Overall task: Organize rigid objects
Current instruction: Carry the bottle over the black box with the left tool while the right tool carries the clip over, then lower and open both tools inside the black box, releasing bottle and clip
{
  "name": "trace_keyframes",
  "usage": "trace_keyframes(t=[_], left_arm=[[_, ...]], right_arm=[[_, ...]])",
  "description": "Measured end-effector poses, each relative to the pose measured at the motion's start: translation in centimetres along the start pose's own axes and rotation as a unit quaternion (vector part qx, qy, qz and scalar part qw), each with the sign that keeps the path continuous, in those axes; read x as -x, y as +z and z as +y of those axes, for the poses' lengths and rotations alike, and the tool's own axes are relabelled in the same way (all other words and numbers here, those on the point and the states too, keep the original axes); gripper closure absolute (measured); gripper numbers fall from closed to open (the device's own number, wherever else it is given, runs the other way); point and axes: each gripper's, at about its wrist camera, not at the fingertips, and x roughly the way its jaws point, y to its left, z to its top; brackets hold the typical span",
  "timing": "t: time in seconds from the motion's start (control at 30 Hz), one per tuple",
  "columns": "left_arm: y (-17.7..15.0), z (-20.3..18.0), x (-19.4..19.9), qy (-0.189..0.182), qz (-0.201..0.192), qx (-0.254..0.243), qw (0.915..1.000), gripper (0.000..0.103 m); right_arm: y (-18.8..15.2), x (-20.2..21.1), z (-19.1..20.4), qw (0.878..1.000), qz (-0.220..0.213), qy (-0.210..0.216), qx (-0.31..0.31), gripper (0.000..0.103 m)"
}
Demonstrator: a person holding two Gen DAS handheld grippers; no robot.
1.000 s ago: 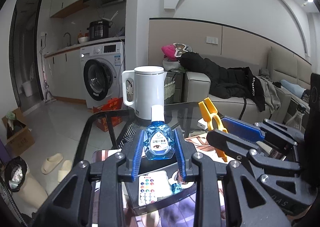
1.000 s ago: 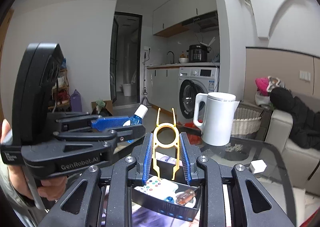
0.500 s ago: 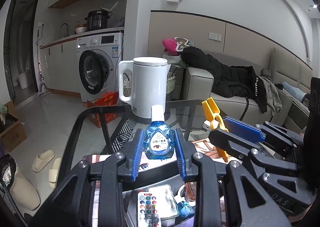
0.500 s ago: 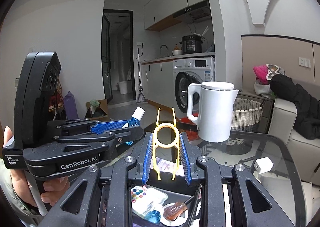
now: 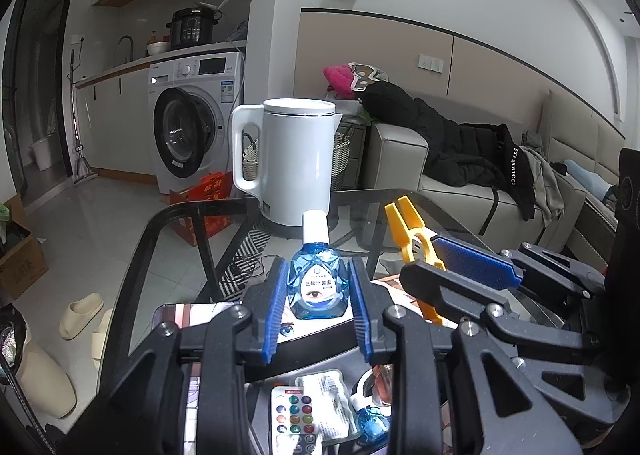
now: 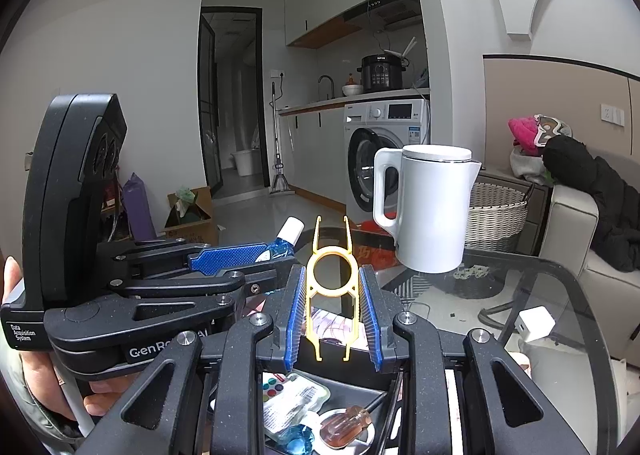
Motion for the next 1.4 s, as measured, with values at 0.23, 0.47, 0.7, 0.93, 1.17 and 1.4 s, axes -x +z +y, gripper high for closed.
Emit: trace_keyframes(t=[0.23, 0.47, 0.7, 0.93, 1.17, 1.4], left_arm=[[-0.1, -0.1, -0.6, 0.004, 0.016, 0.003, 0.9999, 0.074], [-1.0, -0.2, -2.8, 0.008, 0.073, 0.006, 0.9973, 0.074], [-2.3, -0.1, -5.0, 0.021, 0.135, 0.005, 0.9906, 0.074], [-3.6, 0.4, -5.8, 0.027, 0.179, 0.008, 0.9835, 0.074], [-4.7, 0.1, -5.5, 0.034, 0.208, -0.005, 0.9775, 0.074], [-6.0, -0.2, -5.5, 0.038, 0.243, -0.015, 0.9692, 0.075]], right_arm=[[-0.2, -0.4, -0.5, 1.000, 0.014, -0.005, -0.004, 0.076], [-1.0, -2.0, -2.0, 0.998, 0.054, -0.015, -0.021, 0.076], [-2.1, -4.1, -3.8, 0.993, 0.103, 0.006, -0.057, 0.076], [-2.9, -5.6, -3.3, 0.989, 0.139, 0.018, -0.050, 0.076], [-4.4, -6.9, -2.4, 0.979, 0.198, 0.026, -0.044, 0.076], [-6.0, -7.6, -1.4, 0.969, 0.246, 0.018, -0.021, 0.076]])
